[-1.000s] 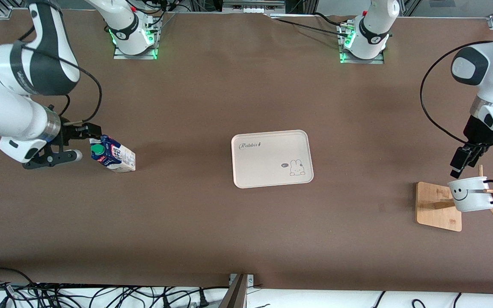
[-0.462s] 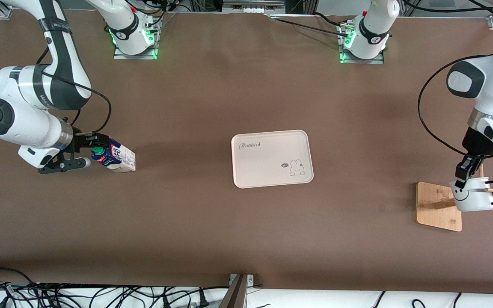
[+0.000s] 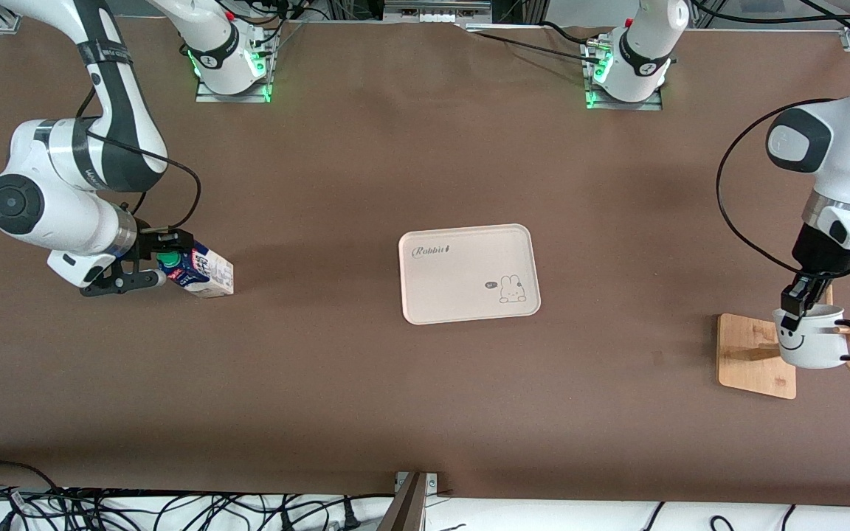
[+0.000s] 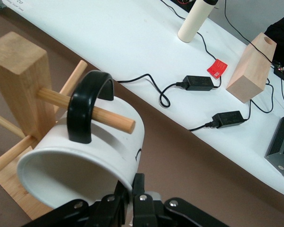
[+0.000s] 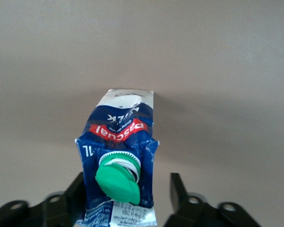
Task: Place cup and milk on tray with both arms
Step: 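Lift the mug off the stand with the left gripper toward the tray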
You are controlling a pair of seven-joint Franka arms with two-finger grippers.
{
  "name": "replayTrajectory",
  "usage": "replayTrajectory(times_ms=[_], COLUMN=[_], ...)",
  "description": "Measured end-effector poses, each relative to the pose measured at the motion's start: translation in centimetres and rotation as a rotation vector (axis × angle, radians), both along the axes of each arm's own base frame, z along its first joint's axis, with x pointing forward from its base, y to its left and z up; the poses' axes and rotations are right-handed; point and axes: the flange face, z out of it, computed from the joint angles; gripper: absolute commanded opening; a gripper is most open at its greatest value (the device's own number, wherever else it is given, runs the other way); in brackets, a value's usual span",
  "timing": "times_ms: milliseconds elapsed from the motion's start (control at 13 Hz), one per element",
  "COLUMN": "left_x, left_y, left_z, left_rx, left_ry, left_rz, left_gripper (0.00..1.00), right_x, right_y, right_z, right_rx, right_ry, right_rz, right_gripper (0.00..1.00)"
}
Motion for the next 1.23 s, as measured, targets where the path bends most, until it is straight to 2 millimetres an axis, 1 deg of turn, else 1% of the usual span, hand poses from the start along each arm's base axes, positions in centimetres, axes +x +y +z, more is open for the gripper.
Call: replayTrajectory(times_ms=[77, 154, 308, 385, 462, 538, 692, 769, 846, 923, 1000, 1231], left_x=[0.2, 0.3, 0.4, 0.4, 0.5, 0.5, 0.3, 0.0, -0.3, -0.5, -0.7, -0.5], left_y=[-0.9, -2.2, -5.7, -7.5, -9.1, -10.6, -13.4, -14.9, -16.3, -17.9, -19.9, -26.4], left_z=[0.3, 0.8, 2.1, 3.1, 4.5, 6.3, 9.6, 10.6, 11.3, 11.4, 11.0, 8.5], left_rx=[-0.002, -0.005, -0.022, -0.031, -0.039, -0.047, -0.059, -0.055, -0.048, -0.051, -0.061, -0.052], left_ry=[-0.004, -0.003, 0.060, 0.114, 0.174, 0.245, 0.403, 0.468, 0.514, 0.552, 0.589, 0.703], left_rz=[-0.016, -0.039, -0.107, -0.144, -0.181, -0.217, -0.291, -0.327, -0.355, -0.368, -0.369, -0.375], left_gripper=[0.00, 0.00, 0.00, 0.00, 0.00, 0.00, 0.00, 0.00, 0.00, 0.00, 0.00, 0.00], right_x=[-0.1, -0.1, -0.1, -0.1, 0.0, 0.1, 0.6, 0.9, 1.1, 1.1, 1.1, 0.6], right_y=[0.0, 0.0, 0.0, 0.0, 0.2, 0.6, 2.1, 3.2, 4.2, 5.1, 6.1, 9.2], right_z=[-0.1, -0.1, 0.0, 0.2, 0.6, 1.3, 3.3, 4.6, 5.6, 6.4, 6.7, 7.0], right_rx=[0.000, 0.000, 0.001, 0.002, 0.004, 0.007, 0.017, 0.044, 0.069, 0.081, 0.084, 0.078], right_ry=[0.003, 0.004, 0.001, -0.002, -0.011, -0.018, -0.019, -0.022, -0.026, -0.031, -0.031, -0.034], right_rz=[0.000, -0.001, -0.002, -0.002, -0.006, -0.011, -0.014, -0.020, -0.024, -0.025, -0.031, -0.052], right_gripper=[0.36, 0.36, 0.36, 0.36, 0.36, 0.36, 0.36, 0.36, 0.36, 0.36, 0.36, 0.36])
